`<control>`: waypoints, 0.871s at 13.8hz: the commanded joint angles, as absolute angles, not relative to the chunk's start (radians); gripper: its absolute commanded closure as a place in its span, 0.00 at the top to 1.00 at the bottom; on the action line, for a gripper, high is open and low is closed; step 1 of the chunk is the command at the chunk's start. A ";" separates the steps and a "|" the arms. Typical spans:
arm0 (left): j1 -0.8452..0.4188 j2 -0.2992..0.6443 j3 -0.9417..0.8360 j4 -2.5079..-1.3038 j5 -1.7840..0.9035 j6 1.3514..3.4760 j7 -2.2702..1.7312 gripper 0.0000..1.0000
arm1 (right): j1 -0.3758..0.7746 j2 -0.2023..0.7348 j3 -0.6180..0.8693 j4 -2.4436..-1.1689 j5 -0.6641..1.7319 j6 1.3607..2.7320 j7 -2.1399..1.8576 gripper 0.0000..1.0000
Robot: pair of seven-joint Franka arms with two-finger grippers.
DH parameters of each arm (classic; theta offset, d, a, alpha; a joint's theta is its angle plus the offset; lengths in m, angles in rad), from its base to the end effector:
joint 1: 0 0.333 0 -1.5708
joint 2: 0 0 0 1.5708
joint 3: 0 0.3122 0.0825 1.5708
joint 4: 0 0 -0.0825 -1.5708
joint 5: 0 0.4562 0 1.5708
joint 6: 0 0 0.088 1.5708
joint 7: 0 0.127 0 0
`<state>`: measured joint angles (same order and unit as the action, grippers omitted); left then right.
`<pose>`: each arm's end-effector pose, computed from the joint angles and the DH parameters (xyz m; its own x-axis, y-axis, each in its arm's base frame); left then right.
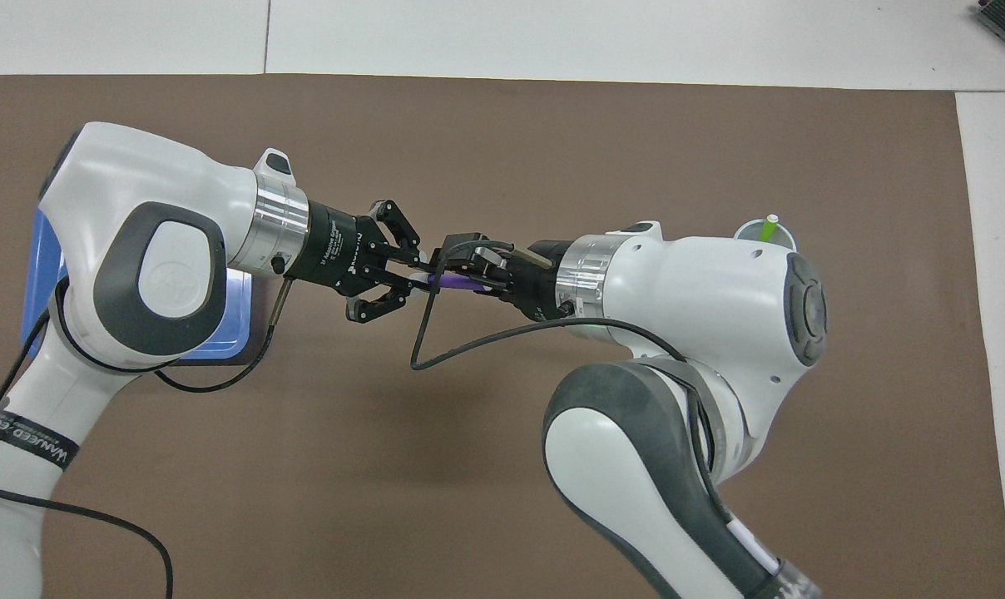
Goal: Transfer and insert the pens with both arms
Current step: 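Grasp the purple pen with the right gripper, then open the left gripper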
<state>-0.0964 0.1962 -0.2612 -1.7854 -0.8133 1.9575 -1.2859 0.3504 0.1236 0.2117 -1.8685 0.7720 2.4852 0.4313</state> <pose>0.6258 -0.2913 0.4192 0.2364 0.6604 -0.7127 0.9593 -0.2753 0.0631 0.5990 0.3786 0.4552 0.9318 -0.3605 -0.0414 -0.2837 -0.6524 -0.7027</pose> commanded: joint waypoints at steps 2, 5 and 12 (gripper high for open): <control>-0.104 0.169 -0.249 -1.813 -0.838 1.948 -1.296 0.00 | 0.344 0.126 0.218 -1.868 0.807 2.493 0.394 0.32; -0.104 0.169 -0.249 -1.813 -0.838 1.948 -1.296 0.00 | 0.342 0.123 0.218 -1.875 0.807 2.478 0.390 0.06; -0.104 0.169 -0.247 -1.813 -0.831 1.948 -1.293 0.31 | 0.330 0.121 0.218 -1.871 0.807 2.456 0.387 0.00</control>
<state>-0.0961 0.1932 -0.2529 -1.7877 -0.8144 1.9570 -1.2886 0.3458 0.1253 0.2095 -1.8757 0.7727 2.4764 0.4279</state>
